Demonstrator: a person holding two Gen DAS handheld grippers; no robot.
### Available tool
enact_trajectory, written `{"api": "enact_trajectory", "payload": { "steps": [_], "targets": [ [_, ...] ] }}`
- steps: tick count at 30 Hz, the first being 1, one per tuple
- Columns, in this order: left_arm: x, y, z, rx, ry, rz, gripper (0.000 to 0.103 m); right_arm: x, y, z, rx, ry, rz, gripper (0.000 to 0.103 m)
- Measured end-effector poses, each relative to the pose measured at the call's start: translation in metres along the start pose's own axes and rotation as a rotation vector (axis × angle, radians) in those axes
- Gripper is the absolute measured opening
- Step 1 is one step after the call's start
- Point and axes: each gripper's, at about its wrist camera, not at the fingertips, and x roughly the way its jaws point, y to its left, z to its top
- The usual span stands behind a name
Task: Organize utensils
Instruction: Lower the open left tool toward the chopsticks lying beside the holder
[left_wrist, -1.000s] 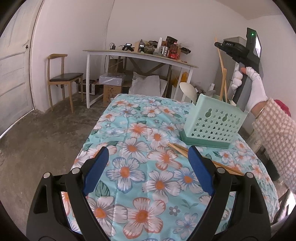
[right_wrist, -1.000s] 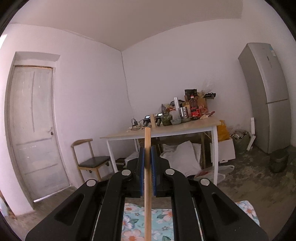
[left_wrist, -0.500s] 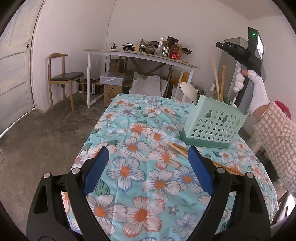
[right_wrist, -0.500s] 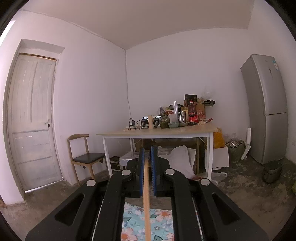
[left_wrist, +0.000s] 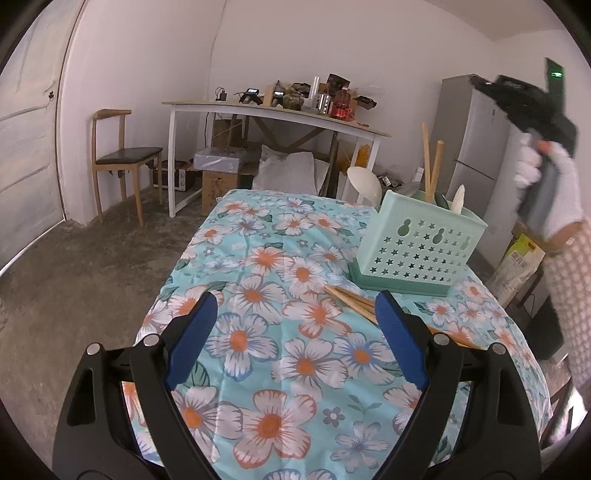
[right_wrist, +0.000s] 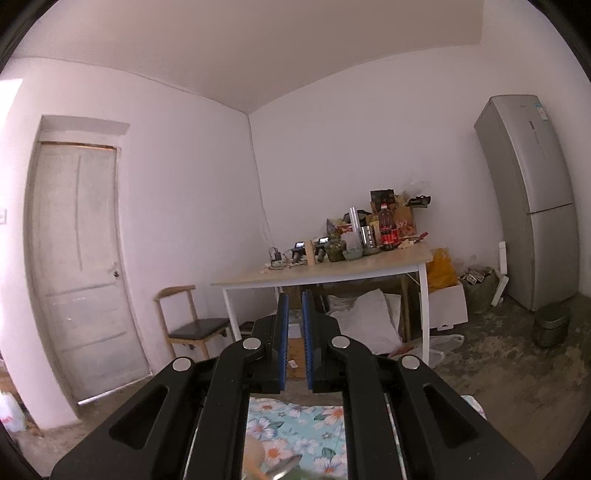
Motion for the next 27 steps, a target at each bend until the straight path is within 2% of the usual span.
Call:
{"api": "enact_trajectory", "payload": {
  "steps": [2,4,7,8,12,18,23,27],
  "targets": [
    [0.0,-0.004,0.0,0.002,0.004,-0.005,0.083,-0.02,-0.003,0.001,0.009,0.013,0.016,0.013],
    [0.0,-0.007,0.0,0.005,0.006,-0.007,0.084,-0.04,-0.005,-0.004,0.008,0.038,0.022,0.03],
    [0.002,-0.016,-0.001,0.024,0.016,-0.011,0.087,-0.062,-0.008,-0.017,0.005,0.095,0.022,0.044],
    [0.003,-0.018,-0.002,0.03,0.023,-0.012,0.088,-0.069,-0.01,-0.026,0.008,0.137,0.02,0.049],
    [0.01,-0.032,-0.004,0.044,0.056,-0.022,0.089,-0.084,-0.018,-0.07,0.032,0.307,-0.008,0.057],
    [0.034,-0.046,-0.006,0.019,0.152,-0.055,0.089,-0.098,-0.034,-0.152,0.15,0.579,-0.062,0.057],
    [0.069,-0.05,-0.007,-0.037,0.28,-0.09,0.089,-0.106,-0.044,-0.209,0.234,0.768,-0.11,0.057],
    [0.095,-0.046,-0.007,-0.145,0.344,-0.134,0.089,-0.111,-0.045,-0.229,0.271,0.827,-0.123,0.057]
  ]
}}
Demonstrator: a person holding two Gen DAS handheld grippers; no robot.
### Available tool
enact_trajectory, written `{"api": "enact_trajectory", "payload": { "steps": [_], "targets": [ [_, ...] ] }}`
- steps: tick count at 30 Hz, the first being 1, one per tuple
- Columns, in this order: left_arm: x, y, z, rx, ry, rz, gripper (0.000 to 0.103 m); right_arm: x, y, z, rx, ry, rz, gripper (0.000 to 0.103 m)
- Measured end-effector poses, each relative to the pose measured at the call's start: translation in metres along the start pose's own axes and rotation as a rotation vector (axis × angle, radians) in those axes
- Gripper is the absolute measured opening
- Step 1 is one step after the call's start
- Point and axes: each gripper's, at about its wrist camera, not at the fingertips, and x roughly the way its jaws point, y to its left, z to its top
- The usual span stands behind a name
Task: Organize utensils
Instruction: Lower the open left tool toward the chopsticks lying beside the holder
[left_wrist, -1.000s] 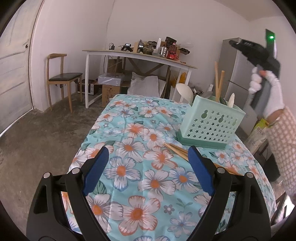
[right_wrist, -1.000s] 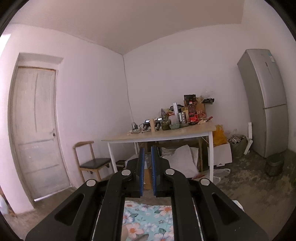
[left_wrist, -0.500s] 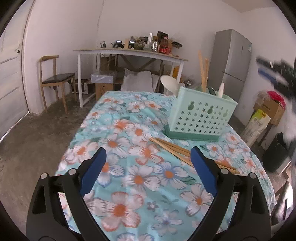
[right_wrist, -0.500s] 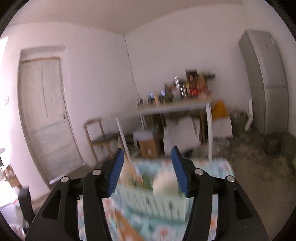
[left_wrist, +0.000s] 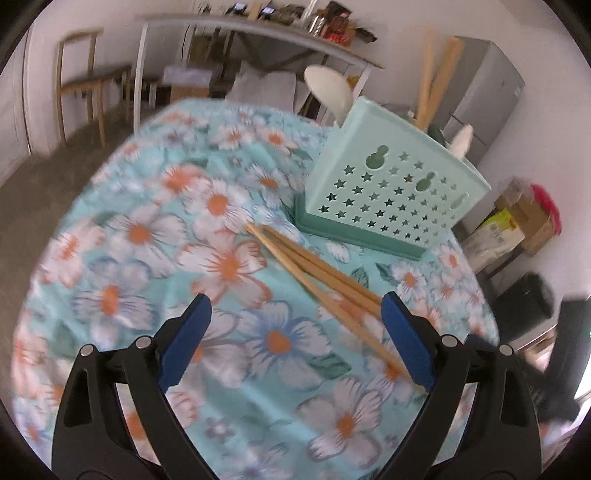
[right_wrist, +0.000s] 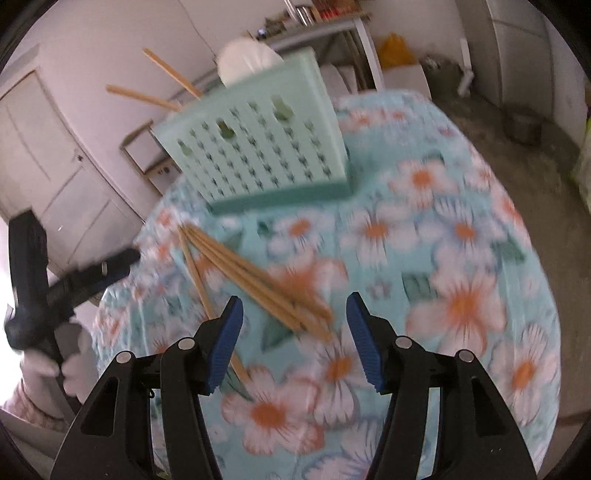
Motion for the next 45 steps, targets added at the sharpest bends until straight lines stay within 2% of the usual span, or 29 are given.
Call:
{"api": "enact_trajectory", "payload": {
  "steps": [3,8,11,18,23,26,31,45],
  "targets": [
    [0.017,0.002,0.005,-0.062,0.043,-0.037,0.086,-0.002,-0.008,-0.004,0.018,0.004,0.007,0.057],
    [0.039,0.005,0.008,-0.129,0.103,-0.052,0.068,-0.009,-0.016,-0.001,0.032,-0.005,0.015,0.057],
    [0.046,0.003,0.008,-0.13,0.124,-0.001,0.058,-0.008,-0.018,-0.003,0.037,0.001,0.015,0.057],
    [0.052,-0.008,0.01,-0.081,0.14,0.104,0.046,-0.004,-0.018,-0.005,0.048,0.012,0.02,0.057],
    [0.056,-0.013,0.011,-0.053,0.146,0.138,0.041,-0.003,-0.016,-0.006,0.044,0.019,0.019,0.057],
    [0.057,-0.013,0.01,-0.05,0.145,0.134,0.034,-0.002,-0.017,-0.007,0.046,0.023,0.019,0.057],
    [0.056,-0.015,0.008,-0.051,0.145,0.123,0.031,-0.001,-0.017,-0.006,0.046,0.024,0.018,0.057],
    [0.059,-0.009,0.007,-0.064,0.144,0.104,0.031,0.001,-0.016,-0.006,0.059,0.035,0.005,0.057]
  ]
}}
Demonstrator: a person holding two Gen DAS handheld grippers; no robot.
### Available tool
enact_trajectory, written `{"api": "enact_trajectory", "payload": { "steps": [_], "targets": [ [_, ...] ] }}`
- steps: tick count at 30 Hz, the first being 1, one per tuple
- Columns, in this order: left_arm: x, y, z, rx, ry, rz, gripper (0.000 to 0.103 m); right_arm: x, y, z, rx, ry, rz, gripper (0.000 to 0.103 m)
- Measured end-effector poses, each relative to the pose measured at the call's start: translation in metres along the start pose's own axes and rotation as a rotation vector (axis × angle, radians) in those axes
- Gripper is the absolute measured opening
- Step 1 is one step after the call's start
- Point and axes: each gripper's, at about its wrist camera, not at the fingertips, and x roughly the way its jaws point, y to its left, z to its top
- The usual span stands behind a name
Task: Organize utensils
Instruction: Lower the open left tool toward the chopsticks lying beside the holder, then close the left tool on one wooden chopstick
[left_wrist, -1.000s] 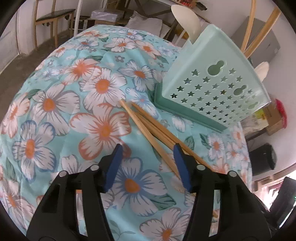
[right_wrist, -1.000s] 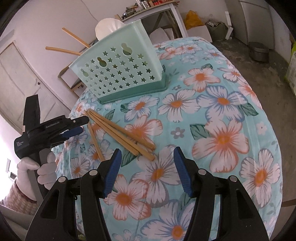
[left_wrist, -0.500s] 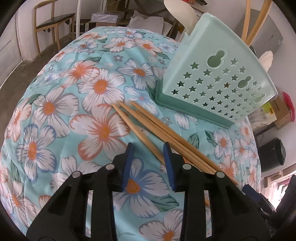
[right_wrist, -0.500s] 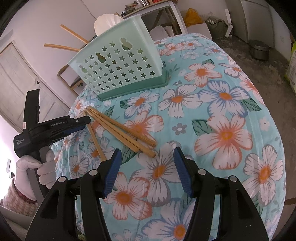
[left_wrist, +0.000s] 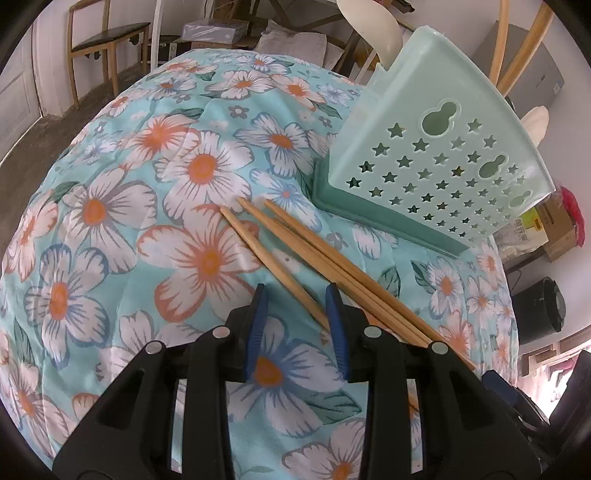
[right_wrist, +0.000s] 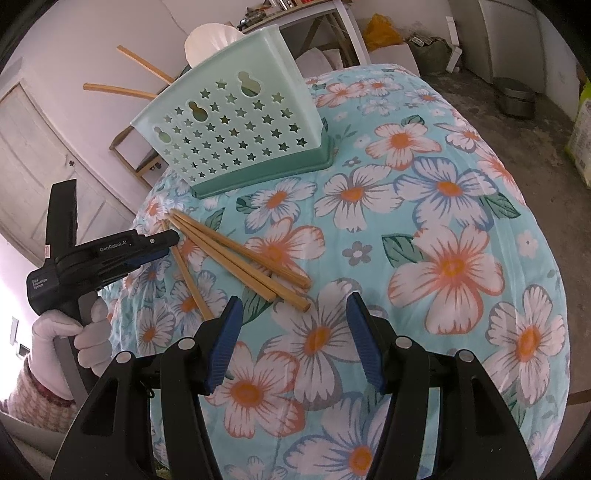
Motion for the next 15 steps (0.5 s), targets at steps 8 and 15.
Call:
{"api": "enact_trajectory", "payload": {
  "steps": [8,15],
  "targets": [
    [0.0001,-0.0002,0.0009,-0.003,-0.005,0.007,0.028,-0.0019,-0.0029,-0.0009,0.014,-0.002,0.012,0.057],
    [-0.0003,0.0012,0.0011,0.001,-0.008,0.011,0.025,-0.0017,-0.0055,-0.002,0.025,-0.001,0.019,0.057]
  ]
}}
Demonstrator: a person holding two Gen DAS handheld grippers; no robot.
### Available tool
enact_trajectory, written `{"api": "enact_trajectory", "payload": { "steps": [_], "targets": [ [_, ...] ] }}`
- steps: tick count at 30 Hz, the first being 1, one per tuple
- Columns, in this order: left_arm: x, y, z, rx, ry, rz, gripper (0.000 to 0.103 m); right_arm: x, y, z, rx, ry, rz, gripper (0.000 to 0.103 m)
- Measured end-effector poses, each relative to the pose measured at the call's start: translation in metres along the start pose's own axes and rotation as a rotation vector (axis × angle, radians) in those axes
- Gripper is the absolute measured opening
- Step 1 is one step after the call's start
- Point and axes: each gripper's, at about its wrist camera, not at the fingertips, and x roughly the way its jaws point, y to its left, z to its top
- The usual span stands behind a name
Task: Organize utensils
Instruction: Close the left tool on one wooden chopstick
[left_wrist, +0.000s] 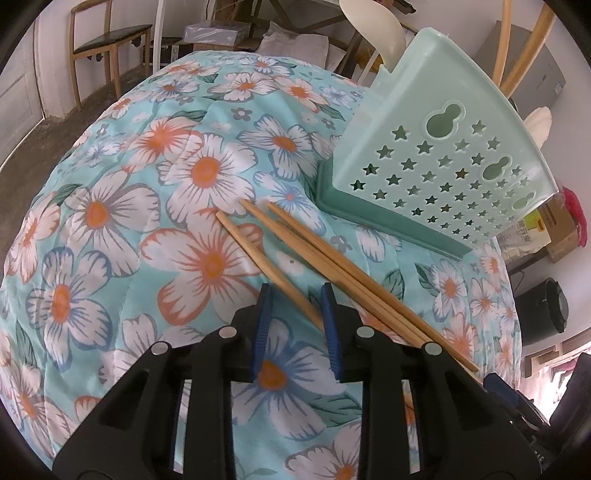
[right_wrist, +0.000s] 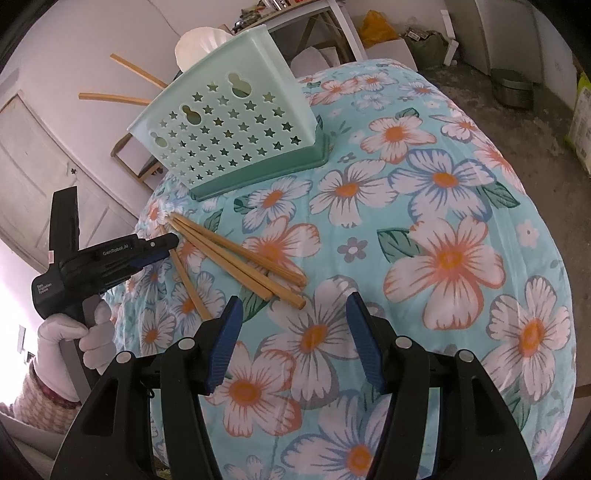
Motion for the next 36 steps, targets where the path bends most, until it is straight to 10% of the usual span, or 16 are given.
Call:
{"api": "enact_trajectory", "payload": {
  "steps": [36],
  "targets": [
    [-0.027,0.018,-0.024,0.088,0.047,-0.039,0.018,0.0,0.0,-0.001,0.009,0.005,0.001,0.057]
  ]
}}
